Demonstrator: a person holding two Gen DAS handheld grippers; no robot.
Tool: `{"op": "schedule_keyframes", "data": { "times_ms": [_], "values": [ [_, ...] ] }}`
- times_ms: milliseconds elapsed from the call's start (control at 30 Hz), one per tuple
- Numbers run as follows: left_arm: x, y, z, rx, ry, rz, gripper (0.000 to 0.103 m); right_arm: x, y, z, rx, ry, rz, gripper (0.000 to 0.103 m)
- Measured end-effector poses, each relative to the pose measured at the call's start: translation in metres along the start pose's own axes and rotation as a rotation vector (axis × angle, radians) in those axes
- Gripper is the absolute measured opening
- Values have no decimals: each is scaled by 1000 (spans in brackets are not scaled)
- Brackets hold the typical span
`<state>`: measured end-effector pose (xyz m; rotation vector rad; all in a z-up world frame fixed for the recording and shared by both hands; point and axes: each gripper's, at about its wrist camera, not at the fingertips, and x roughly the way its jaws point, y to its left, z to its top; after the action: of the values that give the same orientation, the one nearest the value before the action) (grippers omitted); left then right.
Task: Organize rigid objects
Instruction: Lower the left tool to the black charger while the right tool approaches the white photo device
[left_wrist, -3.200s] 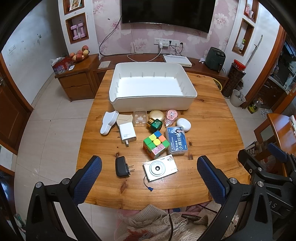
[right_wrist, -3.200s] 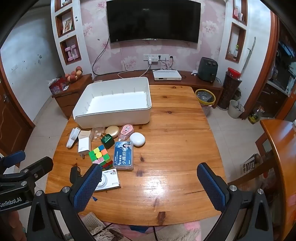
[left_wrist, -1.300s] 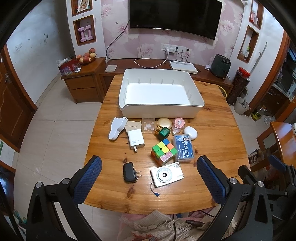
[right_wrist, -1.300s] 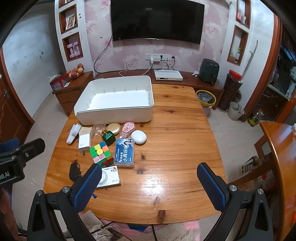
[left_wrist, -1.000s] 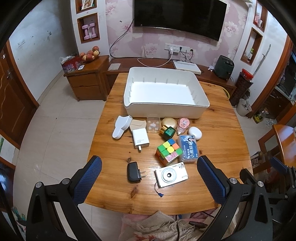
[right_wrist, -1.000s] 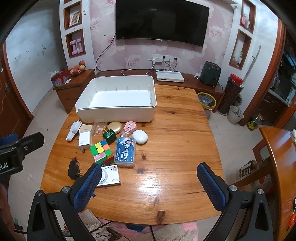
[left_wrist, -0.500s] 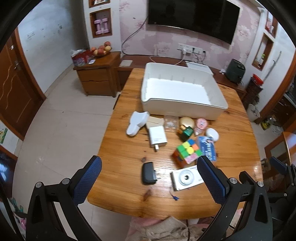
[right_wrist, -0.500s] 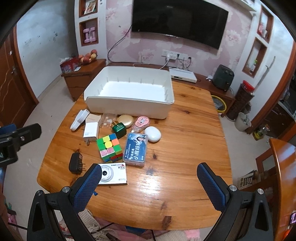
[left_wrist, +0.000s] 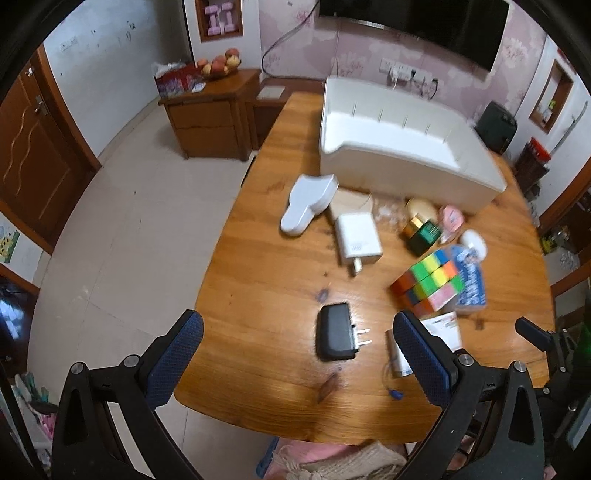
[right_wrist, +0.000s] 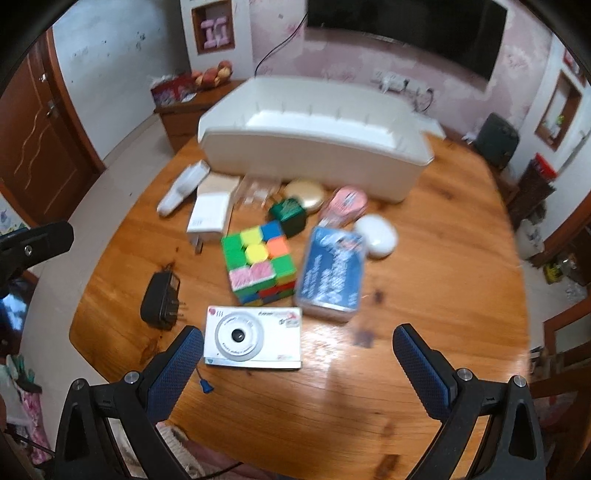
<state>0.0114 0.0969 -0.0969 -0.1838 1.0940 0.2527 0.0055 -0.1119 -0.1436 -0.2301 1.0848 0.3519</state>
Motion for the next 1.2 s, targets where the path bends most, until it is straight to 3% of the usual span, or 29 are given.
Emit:
{"op": "schedule_keyframes", "data": {
  "times_ms": [300,733,933,1033,1200],
  "values": [
    [33,3,-12,-6,78,-2,102,50,1,-12,88,109,116,103],
    [48,5,-20,-17,109,-6,102,81,27,-10,50,184,106,103],
    [58,-2,-20,-4,135,-7,102,86,43,-3,8,160,45,102],
    [66,-9,-21,15,149,-6,102,90,52,-6,-5,131,37,93],
    [78,-19,-21,29,168,-8,102,86,48,-9,29,128,29,93]
  ]
}}
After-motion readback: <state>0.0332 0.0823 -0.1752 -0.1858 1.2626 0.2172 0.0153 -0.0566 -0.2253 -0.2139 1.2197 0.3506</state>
